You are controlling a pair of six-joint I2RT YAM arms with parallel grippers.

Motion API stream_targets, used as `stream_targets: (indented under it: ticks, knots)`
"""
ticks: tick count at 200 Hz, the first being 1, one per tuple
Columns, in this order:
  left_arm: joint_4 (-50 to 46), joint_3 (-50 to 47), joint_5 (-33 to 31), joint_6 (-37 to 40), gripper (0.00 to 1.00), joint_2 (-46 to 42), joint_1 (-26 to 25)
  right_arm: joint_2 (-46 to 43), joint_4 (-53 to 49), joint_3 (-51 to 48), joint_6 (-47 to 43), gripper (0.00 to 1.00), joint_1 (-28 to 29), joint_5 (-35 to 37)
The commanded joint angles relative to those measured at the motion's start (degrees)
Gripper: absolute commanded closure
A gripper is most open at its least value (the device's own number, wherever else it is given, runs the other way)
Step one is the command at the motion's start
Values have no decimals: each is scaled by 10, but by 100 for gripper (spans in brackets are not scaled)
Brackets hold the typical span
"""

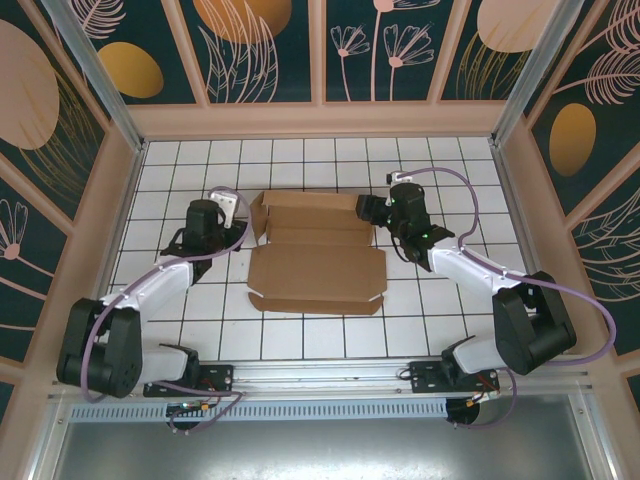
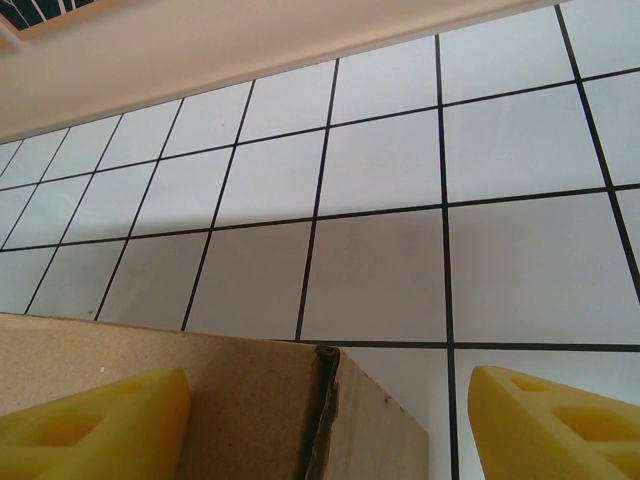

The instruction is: Fold the paper box

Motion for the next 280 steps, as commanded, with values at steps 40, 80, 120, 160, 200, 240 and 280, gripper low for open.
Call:
stream_targets:
  ticks: [40, 80, 120, 160, 200, 240, 280]
  knots:
    - [-4, 39, 106, 11, 43, 22, -25, 18, -67, 11, -15, 26, 9, 5]
    - [8, 58, 86, 22, 42, 68, -41, 17, -68, 14, -14, 26, 9, 2]
    - [36, 68, 85, 25, 40, 98, -50, 17, -69, 12, -15, 26, 9, 1]
    - [68, 72, 45, 37, 33, 105, -60, 18, -71, 14, -16, 26, 9, -2]
    - [69, 100, 6, 30, 26, 134, -60, 17, -72, 15, -17, 26, 9, -5]
    - [75, 119, -13, 31, 32, 164, -60, 19, -73, 19, -18, 26, 8, -11]
    - [162, 79, -30, 63, 29, 144, -60, 24, -79, 25, -16, 26, 1, -26]
